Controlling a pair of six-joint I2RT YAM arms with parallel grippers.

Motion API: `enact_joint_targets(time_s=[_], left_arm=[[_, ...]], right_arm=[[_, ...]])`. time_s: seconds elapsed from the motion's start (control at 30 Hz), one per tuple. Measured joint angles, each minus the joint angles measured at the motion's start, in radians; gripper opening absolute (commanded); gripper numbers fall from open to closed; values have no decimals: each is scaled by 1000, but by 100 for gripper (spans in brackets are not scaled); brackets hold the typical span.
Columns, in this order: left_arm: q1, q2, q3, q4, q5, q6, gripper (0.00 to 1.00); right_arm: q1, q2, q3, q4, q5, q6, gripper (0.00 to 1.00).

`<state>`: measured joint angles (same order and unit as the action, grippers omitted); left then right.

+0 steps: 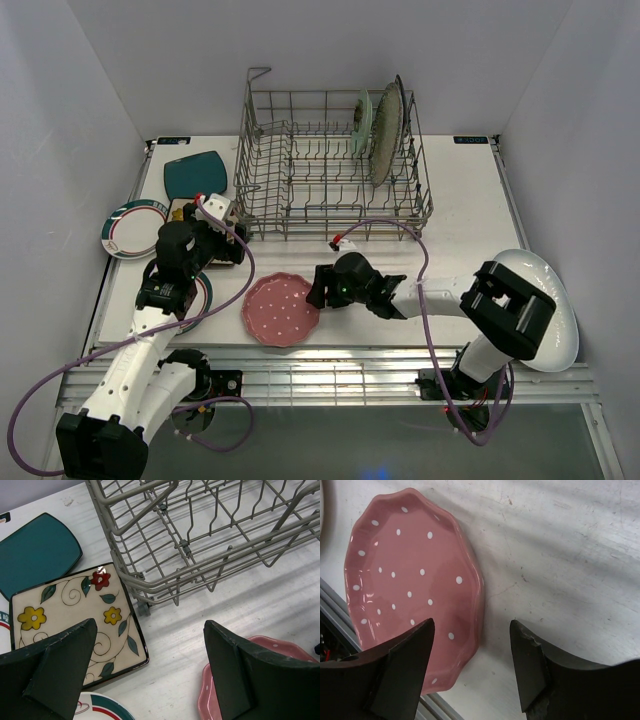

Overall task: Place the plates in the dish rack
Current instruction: Pick up the plate from the corner of the board.

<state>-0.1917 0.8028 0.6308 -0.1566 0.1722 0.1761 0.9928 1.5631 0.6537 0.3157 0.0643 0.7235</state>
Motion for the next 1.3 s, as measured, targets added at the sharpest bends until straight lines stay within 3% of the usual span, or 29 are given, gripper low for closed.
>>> enact_joint_targets(time_s=[0.13,0.57,0.77,0.93,0.97,1.07,1.17,1.2,1.23,1.3], left_arm=[[0,0,0,0,0,0,98],[0,0,0,0,0,0,98],[0,0,0,0,0,0,98],[0,0,0,0,0,0,98],[0,0,0,0,0,0,98],[0,0,0,0,0,0,98],[0,0,0,0,0,0,98],[0,0,0,0,0,0,98],[0,0,0,0,0,0,98],[0,0,0,0,0,0,98]], right_arm=[[9,35,18,2,13,-10,53],[10,100,72,5,34,-47,49],[10,136,106,1,38,-63,42],[11,145,119,0,37,-77,47],[12,145,119,0,38,-78,57],[17,145,122,11,42,-84,68],[18,140,119,32,47,-89,94],[19,135,117,36,50,-90,99],[21,130,115,41,51,-97,91],[23,127,113,38,61,-104,90]])
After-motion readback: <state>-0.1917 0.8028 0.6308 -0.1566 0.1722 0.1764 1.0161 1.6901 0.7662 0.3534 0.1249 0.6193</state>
